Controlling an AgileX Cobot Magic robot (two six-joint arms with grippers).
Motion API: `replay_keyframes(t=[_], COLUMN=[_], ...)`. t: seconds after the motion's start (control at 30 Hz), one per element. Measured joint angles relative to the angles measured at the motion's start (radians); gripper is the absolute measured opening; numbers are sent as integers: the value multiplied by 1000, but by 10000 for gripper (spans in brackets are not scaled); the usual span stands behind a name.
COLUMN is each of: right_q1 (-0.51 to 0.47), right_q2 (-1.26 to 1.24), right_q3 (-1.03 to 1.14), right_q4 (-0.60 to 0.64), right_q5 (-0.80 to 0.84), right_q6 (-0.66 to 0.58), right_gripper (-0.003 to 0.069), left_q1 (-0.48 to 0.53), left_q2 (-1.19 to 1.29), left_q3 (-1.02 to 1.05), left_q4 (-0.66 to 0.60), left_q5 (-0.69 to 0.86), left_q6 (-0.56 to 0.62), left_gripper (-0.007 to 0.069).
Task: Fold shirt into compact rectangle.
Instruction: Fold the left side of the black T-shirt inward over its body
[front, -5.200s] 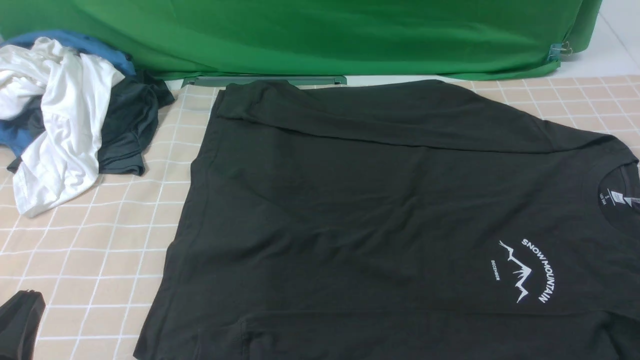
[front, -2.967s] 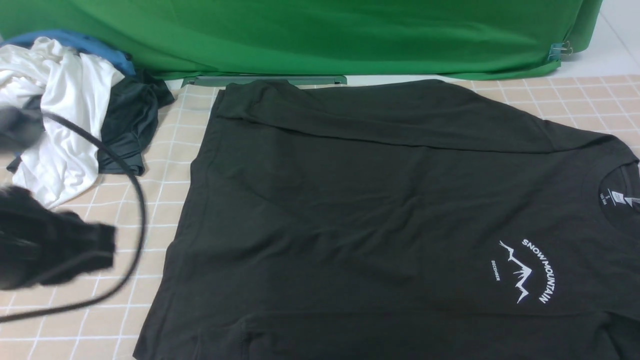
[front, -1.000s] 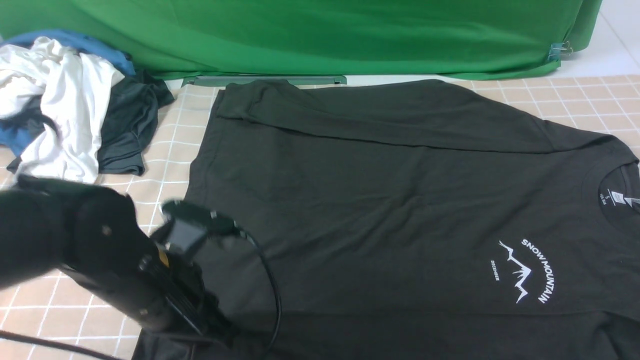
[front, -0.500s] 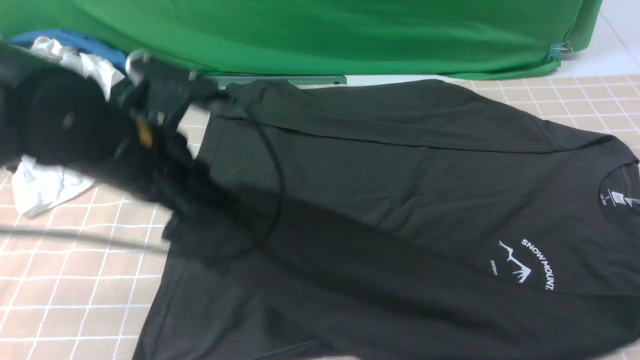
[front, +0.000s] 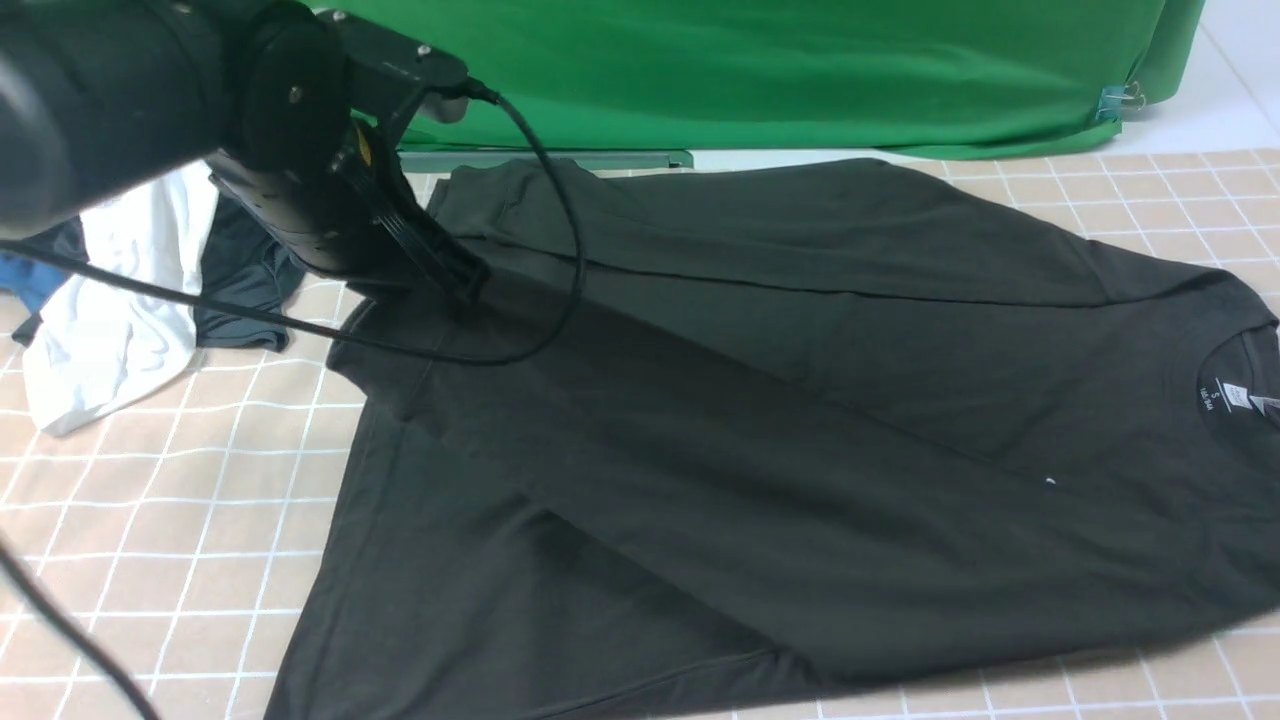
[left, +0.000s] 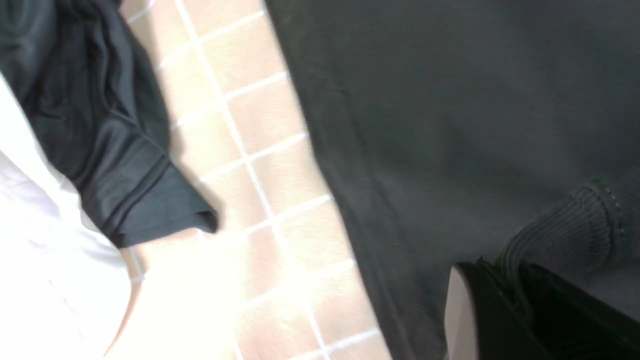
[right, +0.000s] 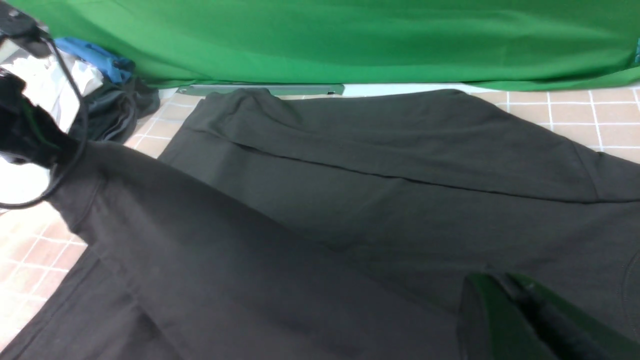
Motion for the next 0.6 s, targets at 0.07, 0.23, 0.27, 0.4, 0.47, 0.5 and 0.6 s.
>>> replay_keyframes(t=[0.07,0.23,0.27,0.4,0.47,0.5,0.6], right_q1=[0,0,0,0,0,0,0], right_q2=[0,0,0,0,0,0,0], right_q3=[0,0,0,0,0,0,0], right_q4=[0,1,1,1,1,1,1], right_q5=[-1,-4,-4,-6,-6,-6,-6], right_q6=[0,0,0,0,0,0,0], right_gripper=[45,45,45,45,46,46,50], left_q1=[8,12,14,16,16,16,16], left_q2=[29,81,92,104,104,104,104], left_q3=[-4,-5,-5,-5,-5,-5,-6], left_q4=[20,41,42,77,116,136,198], left_q5=[-10,-38,-47,-81,-114,-122,-162], left_q6=[0,0,0,-11,-26,-33,-70], left_gripper=[35,36,37,61,104,129,231])
